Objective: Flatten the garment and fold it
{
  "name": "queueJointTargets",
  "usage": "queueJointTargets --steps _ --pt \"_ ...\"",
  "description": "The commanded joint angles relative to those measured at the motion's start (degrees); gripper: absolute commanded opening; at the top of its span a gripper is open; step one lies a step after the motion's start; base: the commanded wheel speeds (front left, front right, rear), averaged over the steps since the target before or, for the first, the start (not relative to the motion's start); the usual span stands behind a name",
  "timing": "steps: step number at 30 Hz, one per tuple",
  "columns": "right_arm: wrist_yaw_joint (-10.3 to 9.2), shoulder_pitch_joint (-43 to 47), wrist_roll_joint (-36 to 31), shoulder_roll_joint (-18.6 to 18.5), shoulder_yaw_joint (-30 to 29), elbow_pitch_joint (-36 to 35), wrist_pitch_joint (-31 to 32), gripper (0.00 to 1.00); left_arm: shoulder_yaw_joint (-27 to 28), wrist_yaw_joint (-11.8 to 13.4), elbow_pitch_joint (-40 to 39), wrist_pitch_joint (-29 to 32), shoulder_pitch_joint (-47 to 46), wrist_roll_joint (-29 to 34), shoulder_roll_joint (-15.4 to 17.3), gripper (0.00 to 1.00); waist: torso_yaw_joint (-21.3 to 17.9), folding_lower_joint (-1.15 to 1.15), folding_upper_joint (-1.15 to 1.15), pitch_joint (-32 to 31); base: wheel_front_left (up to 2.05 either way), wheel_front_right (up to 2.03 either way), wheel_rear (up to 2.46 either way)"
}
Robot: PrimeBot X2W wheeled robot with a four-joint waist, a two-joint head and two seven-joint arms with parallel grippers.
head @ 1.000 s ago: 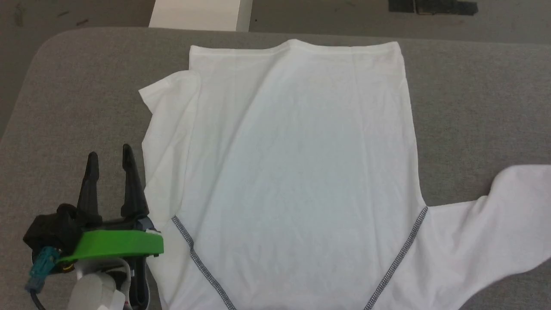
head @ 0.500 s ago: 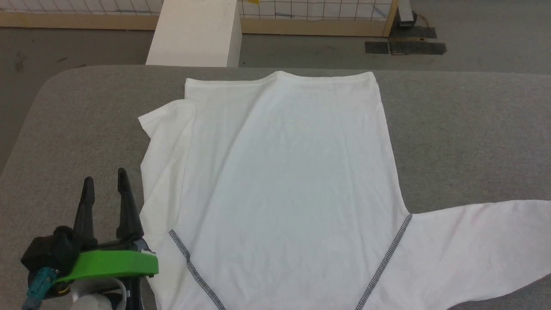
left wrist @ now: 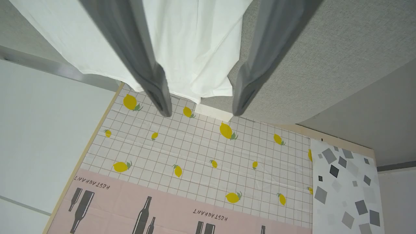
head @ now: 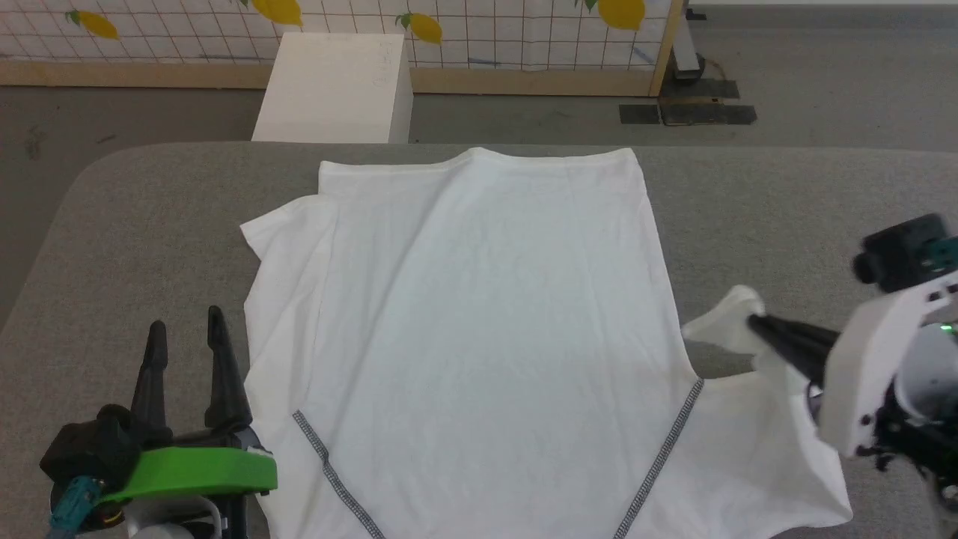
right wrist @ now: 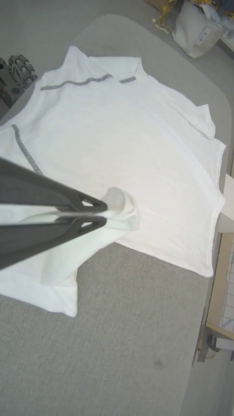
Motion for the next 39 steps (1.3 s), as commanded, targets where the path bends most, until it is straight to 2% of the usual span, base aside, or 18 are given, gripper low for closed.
queueJointTargets --steps 1,7,16,17,29,38,39 --pt "-0.09 -1.2 0.6 1.3 3.2 0.3 -0.9 0.00 -0.2 0.4 -0.2 0.0 0.6 -0.7 0.1 1.00 0.2 0.00 0.00 0.1 0.00 0.00 0.00" --pt "-0.09 -6.6 0.6 5.7 16.9 7.4 -6.4 0.00 -1.0 0.4 0.0 0.2 0.0 -0.9 0.0 1.00 2.1 0.00 0.00 1.1 0.00 0.00 0.00" --pt "-0.09 -15.0 0.7 13.7 30.4 21.0 -15.2 0.00 -2.0 0.3 1.4 0.0 -0.7 -1.4 -0.4 1.00 5.8 0.00 0.00 2.8 0.00 0.00 0.00" --pt "-0.09 -17.6 0.9 15.2 33.3 25.4 -18.1 0.00 -2.6 0.0 2.0 -0.1 -1.2 -1.6 -0.5 1.00 7.1 0.00 0.00 3.6 0.00 0.00 0.00" --pt "-0.09 -26.9 0.9 17.6 38.8 41.6 -28.7 0.00 -4.0 -0.6 3.9 -0.6 -3.3 -2.0 -1.2 1.00 10.1 0.00 0.00 7.1 0.00 0.00 0.00" --pt "-0.09 -31.3 8.1 17.6 47.5 47.4 -32.8 0.00 -4.7 -0.9 5.1 -0.7 -4.6 -1.9 -1.6 1.00 10.4 0.00 0.00 8.5 0.00 0.00 0.00" --pt "-0.09 -31.4 8.3 17.6 48.0 47.8 -33.0 0.22 -4.8 -0.9 5.1 -0.7 -4.7 -1.8 -1.6 1.00 10.4 0.00 0.00 8.5 0.00 0.00 0.00"
